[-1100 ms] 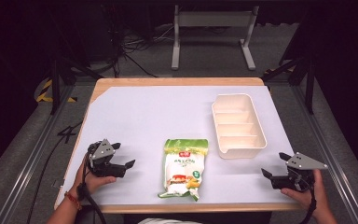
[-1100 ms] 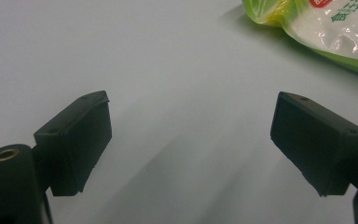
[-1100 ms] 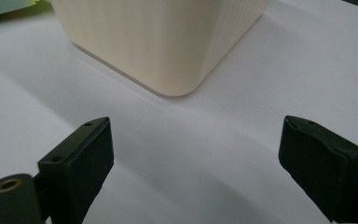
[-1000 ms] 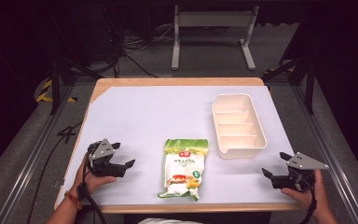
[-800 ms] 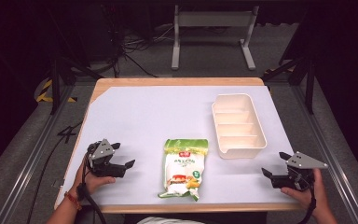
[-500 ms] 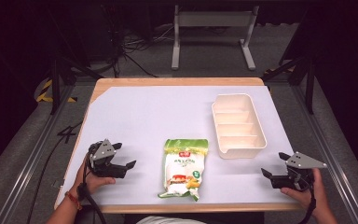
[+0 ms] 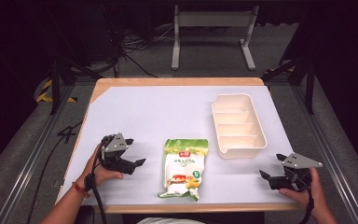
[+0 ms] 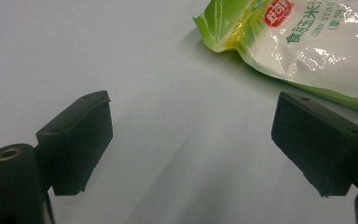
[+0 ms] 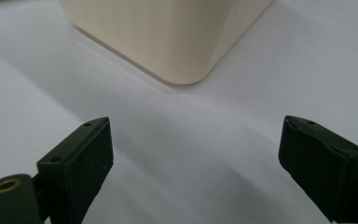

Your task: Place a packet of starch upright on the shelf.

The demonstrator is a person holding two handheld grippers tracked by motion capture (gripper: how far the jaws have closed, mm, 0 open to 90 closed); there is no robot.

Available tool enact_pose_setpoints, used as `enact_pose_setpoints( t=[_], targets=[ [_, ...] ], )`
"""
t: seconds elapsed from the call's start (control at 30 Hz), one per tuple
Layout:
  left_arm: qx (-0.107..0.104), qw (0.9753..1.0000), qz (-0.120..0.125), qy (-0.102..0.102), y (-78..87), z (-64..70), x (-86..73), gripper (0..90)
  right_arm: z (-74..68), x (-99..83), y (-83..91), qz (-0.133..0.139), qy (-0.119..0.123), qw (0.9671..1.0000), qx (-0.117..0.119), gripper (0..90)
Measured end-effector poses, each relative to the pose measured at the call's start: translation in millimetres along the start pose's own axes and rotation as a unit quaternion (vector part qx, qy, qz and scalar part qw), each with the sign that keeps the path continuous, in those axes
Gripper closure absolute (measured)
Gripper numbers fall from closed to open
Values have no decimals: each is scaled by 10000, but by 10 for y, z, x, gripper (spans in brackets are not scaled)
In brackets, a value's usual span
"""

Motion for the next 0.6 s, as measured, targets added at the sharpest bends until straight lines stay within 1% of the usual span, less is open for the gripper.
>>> enact_pose_setpoints(
  t=[0.07, 0.1, 0.17, 0.23, 0.27, 0.3, 0.33, 0.37, 0.4, 0.43, 0.47, 0.53, 0.57, 0.6],
  targets=[
    [-24, 10000, 7, -27, -17, 0, 27, 137, 5, -2, 1, -2, -6, 10000, -3, 99],
    [-68, 10000, 0, 18, -45, 4, 60, 137, 6, 0, 0, 15, -15, 10000, 9, 100],
    [-120, 9999, -41, -44, -89, 27, 100, 136, 6, 6, -1, 13, -11, 10000, 7, 100],
    [-142, 9998, -28, -120, -119, 48, 144, 132, -5, 11, -8, 12, 2, 10000, 27, 100],
    [-237, 9996, 9, -148, -146, 77, 206, 128, -7, 10, -18, -26, 32, 10000, 20, 99],
    [-237, 9996, 9, -148, -146, 77, 206, 128, -7, 10, -18, -26, 32, 10000, 20, 99],
    [-324, 9993, 57, -168, -179, 104, 277, 125, -6, 8, -28, -36, 18, 10000, 53, 99],
    [-324, 9993, 57, -168, -179, 104, 277, 124, -6, 3, -32, -62, 23, 10000, 51, 99],
    [-417, 9988, 85, -244, -220, 146, 351, 123, -5, -2, -37, -87, 31, 9999, 40, 98],
    [-448, 9986, 97, -263, -240, 166, 391, 122, -6, -7, -41, -109, 45, 9999, 41, 98],
    [-448, 9986, 97, -263, -240, 166, 391, 122, -6, -7, -41, -109, 45, 9999, 41, 98],
    [-587, 9975, 150, -370, -310, 245, 514, 121, -10, -15, -45, -151, 73, 9998, 47, 99],
    [-587, 9975, 150, -370, -310, 245, 514, 122, -10, -15, -45, -151, 73, 9998, 47, 99],
    [-638, 9969, 137, -430, -349, 279, 555, 122, -13, -15, -47, -153, 71, 9998, 60, 99]
  ],
)
Point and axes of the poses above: each handheld gripper's, and its own axes: y roughly backward along the jaws, x roughly out of its top, z roughly to its right, the point moved 10 cm from there along -y, roughly forward along the jaws, and after that the axes turned 13 degrees about x, right-handed, at the moved point
